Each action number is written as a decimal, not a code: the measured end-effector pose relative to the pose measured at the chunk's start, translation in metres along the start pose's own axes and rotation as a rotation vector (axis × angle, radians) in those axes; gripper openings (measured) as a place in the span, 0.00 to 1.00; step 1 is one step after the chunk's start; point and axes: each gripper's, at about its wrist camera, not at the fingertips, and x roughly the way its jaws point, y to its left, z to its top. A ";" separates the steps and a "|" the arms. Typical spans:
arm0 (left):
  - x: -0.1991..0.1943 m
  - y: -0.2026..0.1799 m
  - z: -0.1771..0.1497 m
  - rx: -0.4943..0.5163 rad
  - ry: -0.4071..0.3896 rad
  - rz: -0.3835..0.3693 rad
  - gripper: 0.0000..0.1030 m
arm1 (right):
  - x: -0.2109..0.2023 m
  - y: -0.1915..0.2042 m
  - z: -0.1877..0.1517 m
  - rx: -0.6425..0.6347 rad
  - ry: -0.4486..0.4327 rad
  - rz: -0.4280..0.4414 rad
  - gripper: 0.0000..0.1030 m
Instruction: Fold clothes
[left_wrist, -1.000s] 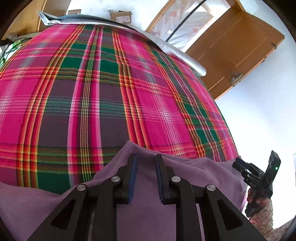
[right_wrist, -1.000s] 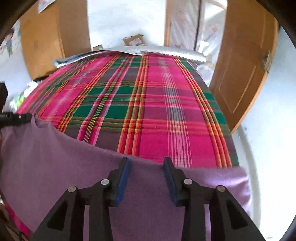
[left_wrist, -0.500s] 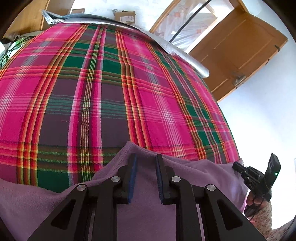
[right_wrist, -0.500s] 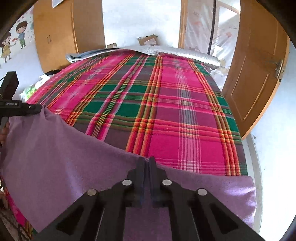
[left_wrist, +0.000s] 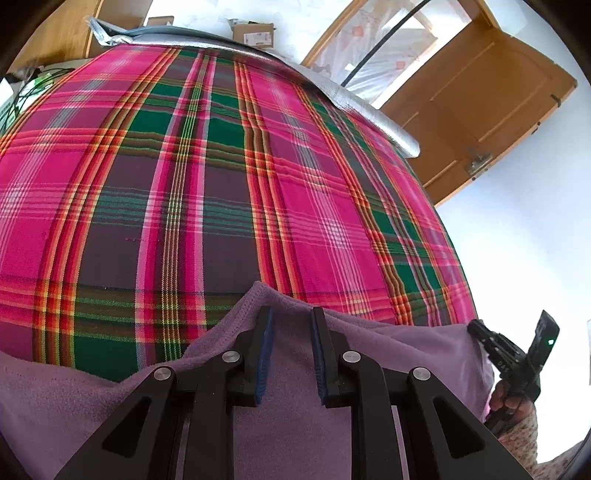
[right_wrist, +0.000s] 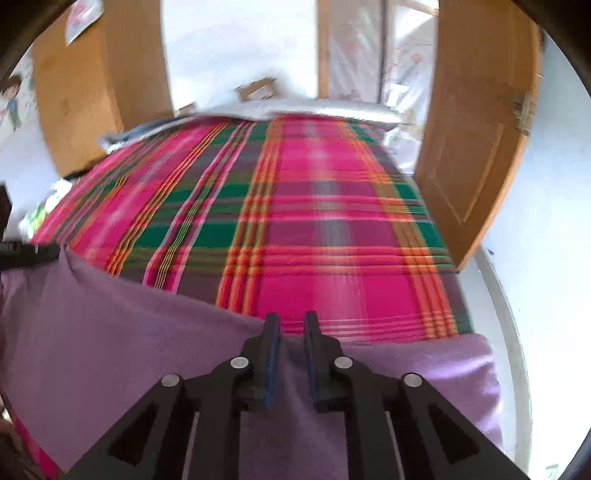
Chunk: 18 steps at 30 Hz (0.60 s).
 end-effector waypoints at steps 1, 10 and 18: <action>-0.001 0.000 -0.001 -0.004 -0.003 0.000 0.20 | -0.005 -0.004 0.000 0.017 -0.013 -0.017 0.13; -0.024 0.004 -0.013 -0.024 -0.039 0.007 0.20 | -0.021 0.000 -0.025 0.012 0.009 -0.012 0.16; -0.070 0.031 -0.050 -0.066 -0.110 0.056 0.20 | -0.034 -0.010 -0.045 0.083 -0.018 -0.105 0.18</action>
